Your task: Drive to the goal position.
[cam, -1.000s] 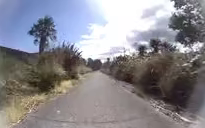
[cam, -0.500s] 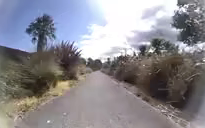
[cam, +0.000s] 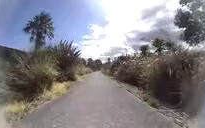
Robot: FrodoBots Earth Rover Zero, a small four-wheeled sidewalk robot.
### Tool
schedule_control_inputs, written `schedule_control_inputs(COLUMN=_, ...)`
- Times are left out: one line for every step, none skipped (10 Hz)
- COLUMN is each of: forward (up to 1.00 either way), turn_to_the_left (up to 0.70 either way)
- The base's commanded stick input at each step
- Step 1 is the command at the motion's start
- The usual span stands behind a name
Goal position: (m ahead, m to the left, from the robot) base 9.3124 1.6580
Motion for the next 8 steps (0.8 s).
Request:
schedule_control_inputs(forward=0.70, turn_to_the_left=0.05)
schedule_control_inputs(forward=0.70, turn_to_the_left=0.05)
schedule_control_inputs(forward=0.70, turn_to_the_left=0.04)
schedule_control_inputs(forward=0.70, turn_to_the_left=0.04)
schedule_control_inputs(forward=0.70, turn_to_the_left=0.04)
schedule_control_inputs(forward=0.70, turn_to_the_left=0.04)
schedule_control_inputs(forward=0.70, turn_to_the_left=0.04)
schedule_control_inputs(forward=0.70, turn_to_the_left=0.04)
